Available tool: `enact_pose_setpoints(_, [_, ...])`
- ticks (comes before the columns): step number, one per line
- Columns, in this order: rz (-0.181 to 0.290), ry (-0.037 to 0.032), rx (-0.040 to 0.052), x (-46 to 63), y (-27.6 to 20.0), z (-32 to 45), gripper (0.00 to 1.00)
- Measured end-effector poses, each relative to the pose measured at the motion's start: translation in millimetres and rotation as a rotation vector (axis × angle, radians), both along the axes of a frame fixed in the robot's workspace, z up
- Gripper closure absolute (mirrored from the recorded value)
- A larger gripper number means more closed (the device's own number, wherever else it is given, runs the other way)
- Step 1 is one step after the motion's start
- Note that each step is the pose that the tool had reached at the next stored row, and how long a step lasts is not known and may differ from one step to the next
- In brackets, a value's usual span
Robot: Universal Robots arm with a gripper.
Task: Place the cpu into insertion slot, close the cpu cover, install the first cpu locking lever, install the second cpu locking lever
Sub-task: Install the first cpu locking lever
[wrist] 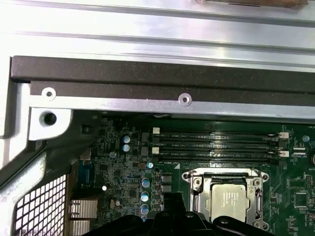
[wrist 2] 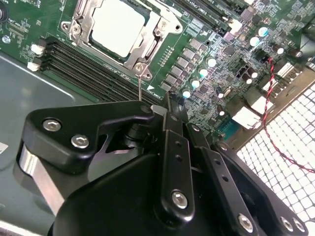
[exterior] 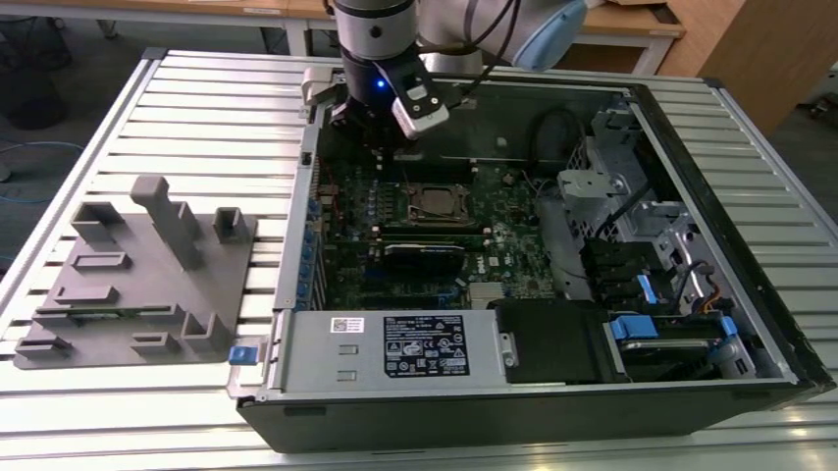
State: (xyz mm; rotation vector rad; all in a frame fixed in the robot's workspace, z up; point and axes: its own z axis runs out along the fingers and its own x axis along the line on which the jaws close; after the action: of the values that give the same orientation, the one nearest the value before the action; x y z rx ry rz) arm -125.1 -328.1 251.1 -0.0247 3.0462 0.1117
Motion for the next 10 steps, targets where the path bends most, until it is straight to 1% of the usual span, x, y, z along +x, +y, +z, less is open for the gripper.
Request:
enact_pose_setpoints(2, [0.000, 0.0004, 0.0001, 0.0, 0.0, 0.0, 0.89])
enact_pose_setpoints(3, [0.000, 0.0070, 0.0011, -0.1, 0.0, -0.1, 0.89])
enact_pose_setpoints(4, [0.000, 0.0204, 0.0033, 0.0, 0.0, -0.2, 0.89])
enact_pose_setpoints(5, [0.000, 0.0356, 0.0051, 0.2, 0.0, -0.4, 0.89])
enact_pose_setpoints(6, [0.000, 0.0476, 0.0065, 0.3, -0.1, -0.4, 0.89])
enact_pose_setpoints(10, [0.000, 0.0486, 0.0067, 0.3, -0.1, -0.4, 0.89])
